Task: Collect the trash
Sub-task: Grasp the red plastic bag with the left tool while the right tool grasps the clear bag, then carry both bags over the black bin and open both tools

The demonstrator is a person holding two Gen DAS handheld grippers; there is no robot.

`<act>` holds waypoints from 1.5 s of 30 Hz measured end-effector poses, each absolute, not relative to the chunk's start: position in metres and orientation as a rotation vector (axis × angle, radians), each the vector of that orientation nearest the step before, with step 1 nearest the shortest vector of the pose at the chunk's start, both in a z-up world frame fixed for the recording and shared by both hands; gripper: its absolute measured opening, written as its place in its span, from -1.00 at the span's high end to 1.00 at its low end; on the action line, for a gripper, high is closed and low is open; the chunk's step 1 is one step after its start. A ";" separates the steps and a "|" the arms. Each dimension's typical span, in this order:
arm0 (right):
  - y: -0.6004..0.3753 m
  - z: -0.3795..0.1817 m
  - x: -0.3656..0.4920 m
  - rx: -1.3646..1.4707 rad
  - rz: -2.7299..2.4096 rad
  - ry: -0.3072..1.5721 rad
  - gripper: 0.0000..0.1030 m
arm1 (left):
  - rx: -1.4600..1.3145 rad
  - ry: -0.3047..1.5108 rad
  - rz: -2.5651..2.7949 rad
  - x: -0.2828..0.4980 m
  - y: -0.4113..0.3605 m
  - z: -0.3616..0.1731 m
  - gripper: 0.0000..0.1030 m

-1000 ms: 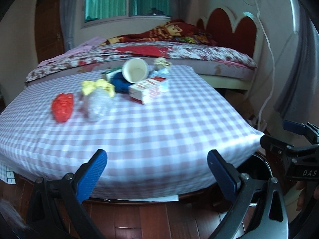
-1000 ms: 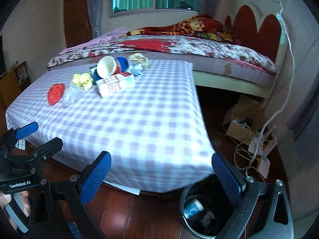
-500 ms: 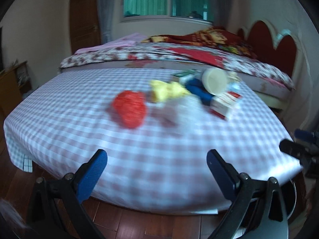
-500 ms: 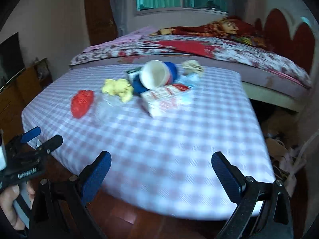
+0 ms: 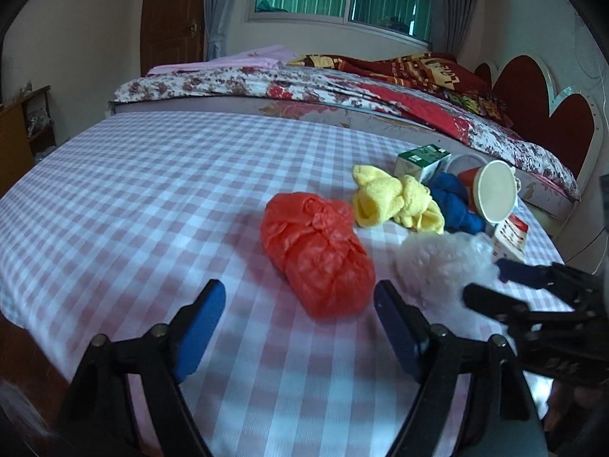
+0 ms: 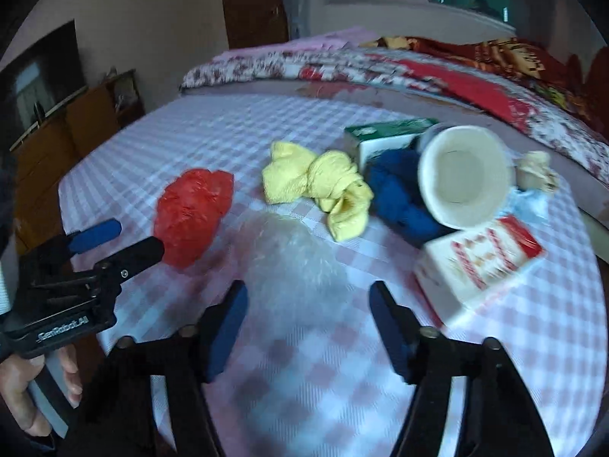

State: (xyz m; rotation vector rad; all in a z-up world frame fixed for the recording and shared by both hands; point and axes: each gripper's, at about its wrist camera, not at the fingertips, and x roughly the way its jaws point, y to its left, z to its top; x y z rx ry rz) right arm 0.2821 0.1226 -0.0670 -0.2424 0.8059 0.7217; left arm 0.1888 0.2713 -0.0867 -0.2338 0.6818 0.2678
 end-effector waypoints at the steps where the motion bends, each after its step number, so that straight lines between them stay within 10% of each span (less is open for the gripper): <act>1: 0.125 -0.069 0.287 -0.249 0.720 0.811 -0.20 | -0.237 0.690 0.259 0.195 0.272 -0.089 -0.53; 7: 0.134 -0.078 0.302 -0.250 0.727 0.824 0.12 | -0.259 0.727 0.225 0.223 0.276 -0.097 -0.37; 11: 0.136 -0.076 0.297 -0.243 0.739 0.812 0.58 | -0.274 0.751 0.195 0.230 0.276 -0.103 0.33; 15: 0.133 -0.070 0.291 -0.229 0.745 0.790 0.80 | -0.257 0.734 0.177 0.223 0.272 -0.100 0.55; 45: -0.056 0.004 0.181 -0.056 0.524 0.595 0.91 | -0.112 0.602 -0.012 0.138 0.129 -0.035 0.62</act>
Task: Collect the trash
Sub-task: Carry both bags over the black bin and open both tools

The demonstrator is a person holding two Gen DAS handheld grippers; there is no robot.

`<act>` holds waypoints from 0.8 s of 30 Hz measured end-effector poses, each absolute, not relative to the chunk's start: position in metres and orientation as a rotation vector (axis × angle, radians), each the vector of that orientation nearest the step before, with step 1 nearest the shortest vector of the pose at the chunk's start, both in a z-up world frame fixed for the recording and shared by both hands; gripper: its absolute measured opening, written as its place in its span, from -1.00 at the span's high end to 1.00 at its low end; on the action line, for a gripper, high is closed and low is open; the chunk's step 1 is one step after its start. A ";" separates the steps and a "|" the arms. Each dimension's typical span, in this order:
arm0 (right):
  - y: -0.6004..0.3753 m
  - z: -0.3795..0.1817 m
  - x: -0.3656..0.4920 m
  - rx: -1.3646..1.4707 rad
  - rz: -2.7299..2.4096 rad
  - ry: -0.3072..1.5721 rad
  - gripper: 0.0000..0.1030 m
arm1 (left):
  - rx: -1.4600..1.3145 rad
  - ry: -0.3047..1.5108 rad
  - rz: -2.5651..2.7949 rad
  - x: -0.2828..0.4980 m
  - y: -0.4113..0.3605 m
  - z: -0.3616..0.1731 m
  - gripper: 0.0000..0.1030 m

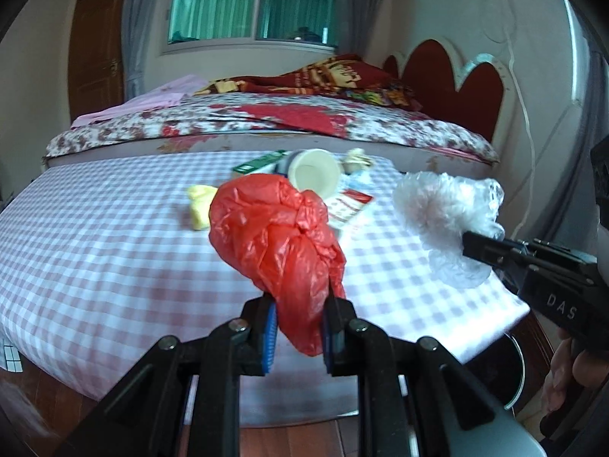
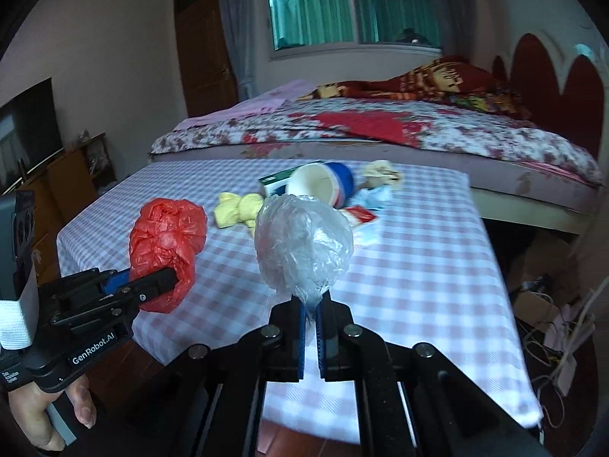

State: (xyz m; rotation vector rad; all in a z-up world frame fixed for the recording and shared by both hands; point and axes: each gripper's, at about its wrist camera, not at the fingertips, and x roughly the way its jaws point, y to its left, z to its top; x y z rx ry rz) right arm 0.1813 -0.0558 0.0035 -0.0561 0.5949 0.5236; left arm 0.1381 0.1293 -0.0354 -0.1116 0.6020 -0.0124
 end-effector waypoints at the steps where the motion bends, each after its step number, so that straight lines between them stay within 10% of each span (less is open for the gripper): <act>1: -0.064 0.005 0.177 -0.049 0.513 0.591 0.91 | -0.107 0.601 -0.019 0.137 0.124 -0.035 0.62; 24: -0.225 -0.001 0.117 0.050 0.245 0.587 0.91 | 0.018 0.608 -0.300 0.121 -0.029 -0.030 0.62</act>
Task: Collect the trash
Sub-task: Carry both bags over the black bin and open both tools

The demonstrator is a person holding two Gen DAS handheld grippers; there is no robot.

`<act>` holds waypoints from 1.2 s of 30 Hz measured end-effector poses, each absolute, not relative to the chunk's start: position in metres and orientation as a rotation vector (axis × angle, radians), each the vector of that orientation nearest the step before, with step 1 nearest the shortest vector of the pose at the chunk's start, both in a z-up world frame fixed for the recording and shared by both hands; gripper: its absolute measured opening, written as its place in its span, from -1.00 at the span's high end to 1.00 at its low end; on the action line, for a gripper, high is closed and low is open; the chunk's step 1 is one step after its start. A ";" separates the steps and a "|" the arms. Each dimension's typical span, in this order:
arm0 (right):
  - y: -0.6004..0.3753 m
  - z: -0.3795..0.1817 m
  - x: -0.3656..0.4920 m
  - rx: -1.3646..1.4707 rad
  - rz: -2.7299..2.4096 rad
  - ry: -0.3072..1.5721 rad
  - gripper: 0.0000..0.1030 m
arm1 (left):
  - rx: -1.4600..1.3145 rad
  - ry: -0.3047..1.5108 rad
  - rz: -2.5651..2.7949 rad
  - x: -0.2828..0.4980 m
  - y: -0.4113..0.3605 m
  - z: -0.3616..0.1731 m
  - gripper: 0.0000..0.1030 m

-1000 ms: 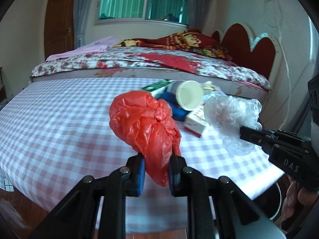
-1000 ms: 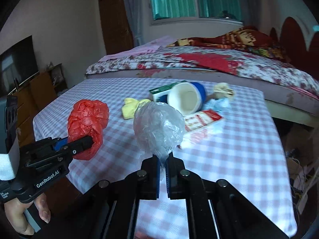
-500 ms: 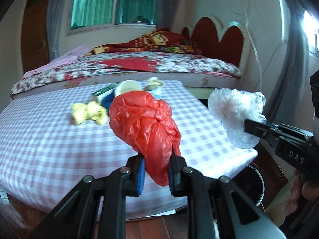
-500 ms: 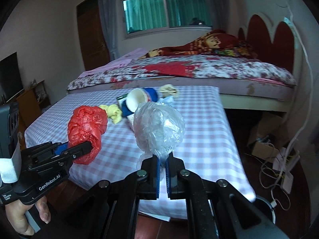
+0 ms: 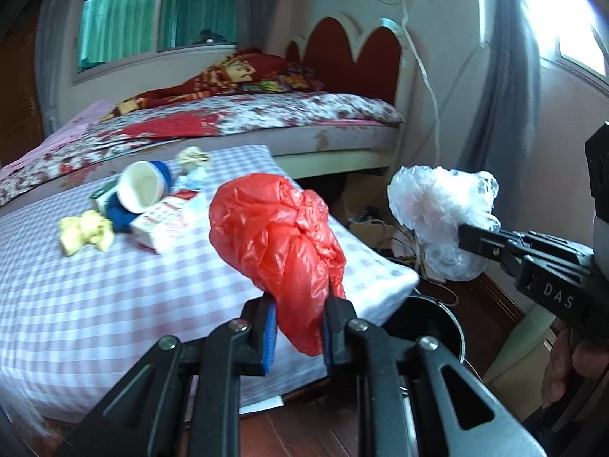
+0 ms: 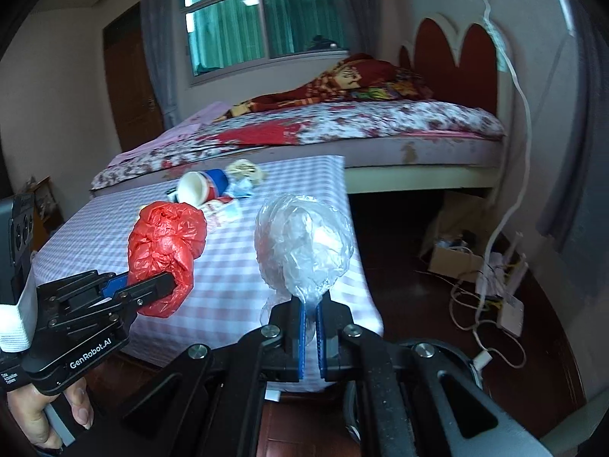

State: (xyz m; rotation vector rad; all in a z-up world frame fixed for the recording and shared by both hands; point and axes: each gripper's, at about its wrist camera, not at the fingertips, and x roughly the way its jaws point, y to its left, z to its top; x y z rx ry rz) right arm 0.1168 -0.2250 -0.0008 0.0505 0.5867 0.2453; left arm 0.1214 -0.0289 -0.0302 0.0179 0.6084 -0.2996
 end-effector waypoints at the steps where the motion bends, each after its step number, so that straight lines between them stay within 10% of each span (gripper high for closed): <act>1: -0.232 -0.003 0.115 0.055 0.232 0.590 0.91 | 0.023 0.612 -0.313 0.121 -0.036 -0.031 0.62; 36: -0.363 -0.098 0.081 0.130 0.016 0.812 0.91 | 0.102 0.849 -0.588 0.111 -0.183 -0.120 0.62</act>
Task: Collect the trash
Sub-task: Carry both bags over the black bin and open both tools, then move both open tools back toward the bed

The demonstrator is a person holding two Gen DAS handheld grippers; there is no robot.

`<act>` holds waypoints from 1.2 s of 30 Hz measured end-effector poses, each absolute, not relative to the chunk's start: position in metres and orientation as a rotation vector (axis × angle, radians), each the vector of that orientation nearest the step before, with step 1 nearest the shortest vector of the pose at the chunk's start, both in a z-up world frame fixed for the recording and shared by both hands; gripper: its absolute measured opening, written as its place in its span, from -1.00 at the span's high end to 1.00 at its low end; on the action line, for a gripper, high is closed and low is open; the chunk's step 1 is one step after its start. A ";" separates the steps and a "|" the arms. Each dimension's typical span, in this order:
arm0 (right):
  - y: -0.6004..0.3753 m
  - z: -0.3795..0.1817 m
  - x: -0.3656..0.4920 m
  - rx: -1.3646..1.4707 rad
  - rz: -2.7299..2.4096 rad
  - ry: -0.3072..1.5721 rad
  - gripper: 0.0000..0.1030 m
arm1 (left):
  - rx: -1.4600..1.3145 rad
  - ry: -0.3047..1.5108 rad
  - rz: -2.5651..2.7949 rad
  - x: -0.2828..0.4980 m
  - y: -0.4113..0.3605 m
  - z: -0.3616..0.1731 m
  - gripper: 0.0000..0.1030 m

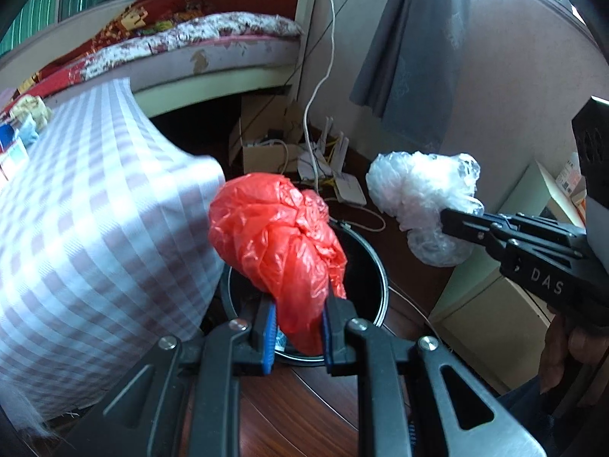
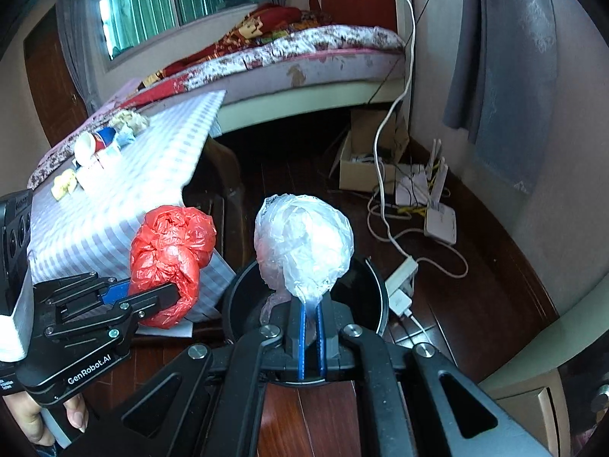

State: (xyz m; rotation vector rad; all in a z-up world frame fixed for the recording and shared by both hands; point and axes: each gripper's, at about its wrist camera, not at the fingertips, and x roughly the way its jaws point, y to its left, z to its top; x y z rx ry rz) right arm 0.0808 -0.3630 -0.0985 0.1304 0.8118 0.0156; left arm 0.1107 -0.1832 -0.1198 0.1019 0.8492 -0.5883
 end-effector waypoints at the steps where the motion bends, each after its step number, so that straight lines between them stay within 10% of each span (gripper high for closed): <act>1: -0.364 -0.103 0.083 0.132 0.019 0.823 0.91 | 0.102 0.861 -0.587 0.112 -0.185 -0.124 0.62; 22: -0.376 -0.183 0.139 0.132 0.092 1.022 0.89 | 0.065 1.069 -0.605 0.148 -0.215 -0.192 0.50; 24: -0.380 -0.198 0.145 0.091 0.034 1.082 0.42 | 0.079 1.094 -0.584 0.149 -0.216 -0.199 -0.30; 27: -0.393 -0.209 0.140 0.111 -0.019 1.089 -0.70 | 0.083 1.076 -0.521 0.146 -0.203 -0.202 -0.59; 36: -0.388 -0.206 0.133 0.103 -0.066 1.077 -0.98 | 0.096 1.074 -0.409 0.134 -0.181 -0.210 -0.71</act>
